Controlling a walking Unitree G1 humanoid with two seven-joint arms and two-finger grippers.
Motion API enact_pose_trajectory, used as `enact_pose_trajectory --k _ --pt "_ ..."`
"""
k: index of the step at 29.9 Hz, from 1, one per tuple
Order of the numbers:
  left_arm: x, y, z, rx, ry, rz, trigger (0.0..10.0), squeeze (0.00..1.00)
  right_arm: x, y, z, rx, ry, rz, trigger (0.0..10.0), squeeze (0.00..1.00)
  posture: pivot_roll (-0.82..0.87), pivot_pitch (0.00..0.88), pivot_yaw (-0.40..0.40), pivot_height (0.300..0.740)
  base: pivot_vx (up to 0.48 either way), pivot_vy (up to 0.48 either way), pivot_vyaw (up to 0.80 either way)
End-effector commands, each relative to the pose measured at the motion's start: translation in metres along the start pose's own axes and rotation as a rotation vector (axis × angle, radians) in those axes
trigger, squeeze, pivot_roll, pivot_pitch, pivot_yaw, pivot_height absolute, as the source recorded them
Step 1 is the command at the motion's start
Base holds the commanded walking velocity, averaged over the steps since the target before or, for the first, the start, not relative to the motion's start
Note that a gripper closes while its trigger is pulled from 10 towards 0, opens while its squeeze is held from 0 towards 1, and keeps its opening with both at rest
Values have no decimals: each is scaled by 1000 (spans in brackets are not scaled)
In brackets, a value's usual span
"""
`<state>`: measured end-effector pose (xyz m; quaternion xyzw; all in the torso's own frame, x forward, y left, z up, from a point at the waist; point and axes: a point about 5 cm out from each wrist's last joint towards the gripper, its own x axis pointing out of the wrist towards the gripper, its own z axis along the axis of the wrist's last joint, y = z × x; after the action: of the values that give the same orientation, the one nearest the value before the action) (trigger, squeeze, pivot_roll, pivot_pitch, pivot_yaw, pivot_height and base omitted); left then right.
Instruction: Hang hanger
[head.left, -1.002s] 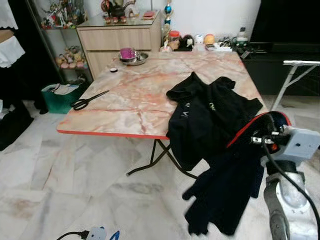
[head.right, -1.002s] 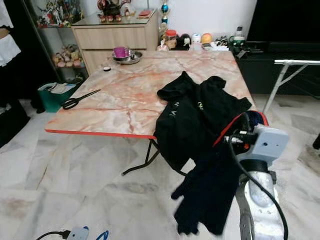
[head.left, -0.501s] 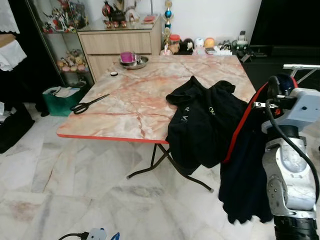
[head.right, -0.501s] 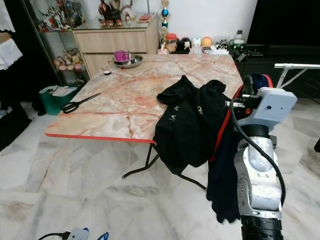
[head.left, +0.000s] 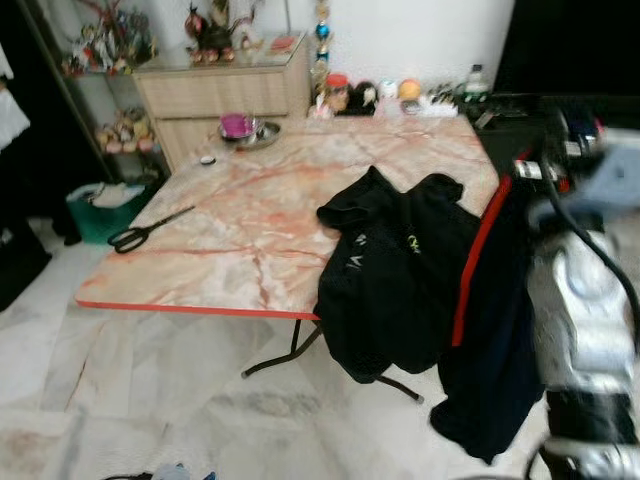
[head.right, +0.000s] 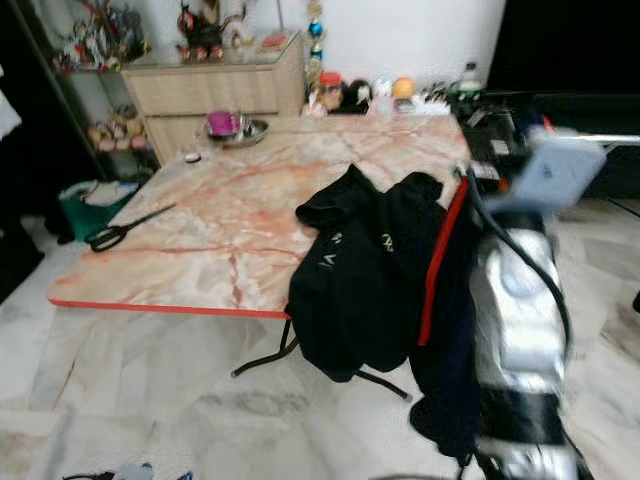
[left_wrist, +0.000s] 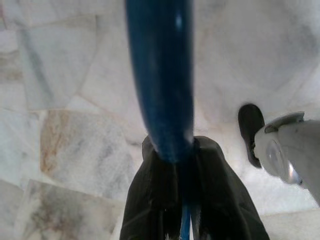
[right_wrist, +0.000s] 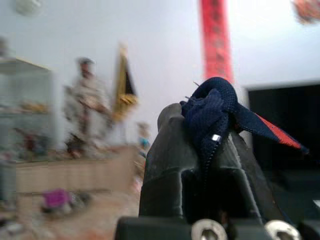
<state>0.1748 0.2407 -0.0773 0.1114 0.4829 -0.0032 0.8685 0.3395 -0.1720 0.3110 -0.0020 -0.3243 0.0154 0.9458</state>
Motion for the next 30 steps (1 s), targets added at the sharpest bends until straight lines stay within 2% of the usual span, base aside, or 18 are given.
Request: enact_pose_trajectory --k 1,6,8,14,16,19,20,21,25,27,29,30 --pt "1 -5 2 -6 -7 -8 10000 0 7 2 11 -9 -61 45 10000 0 30 0 63 740 315 0 0" --pt "2 -12 7 -4 -20 -24 10000 0 32 18 28 -13 -129 149 10000 0 27 0 57 740 311 0 0" --pt "3 -12 10 -3 -26 -26 10000 0 48 26 37 9 -164 200 10000 0 27 0 58 740 309 0 0" --pt "3 -12 11 -1 -28 -25 10000 0 63 38 48 12 -204 264 10000 0 25 0 61 740 314 0 0" --pt "3 -12 12 1 -29 -23 10000 0 77 46 55 20 -217 299 10000 0 27 0 59 740 311 0 0" --pt "3 -12 12 2 -30 -23 10000 0 83 48 55 30 -217 313 10000 0 25 0 60 740 311 0 0" --pt "3 -12 12 3 -29 -24 10000 0 87 50 46 11 -182 322 10000 0 24 0 57 740 311 0 0" --pt "3 -12 12 3 -29 -24 10000 0 87 50 46 11 -182 322 10000 0 24 0 57 740 311 0 0" --pt "3 -14 11 2 -29 -28 10000 0 84 50 16 -50 -43 314 10000 0 34 0 52 740 312 0 0" --pt "3 -15 11 1 -28 -29 10000 0 79 42 -11 -53 113 247 10000 0 32 0 54 740 311 0 0" --pt "3 -17 8 9 -15 -38 10000 0 66 35 -41 -113 263 198 10000 0 32 0 56 740 302 0 0" --pt "3 -17 8 9 -15 -38 10000 0 66 35 -41 -113 263 198 10000 0 32 0 56 740 289 0 0"
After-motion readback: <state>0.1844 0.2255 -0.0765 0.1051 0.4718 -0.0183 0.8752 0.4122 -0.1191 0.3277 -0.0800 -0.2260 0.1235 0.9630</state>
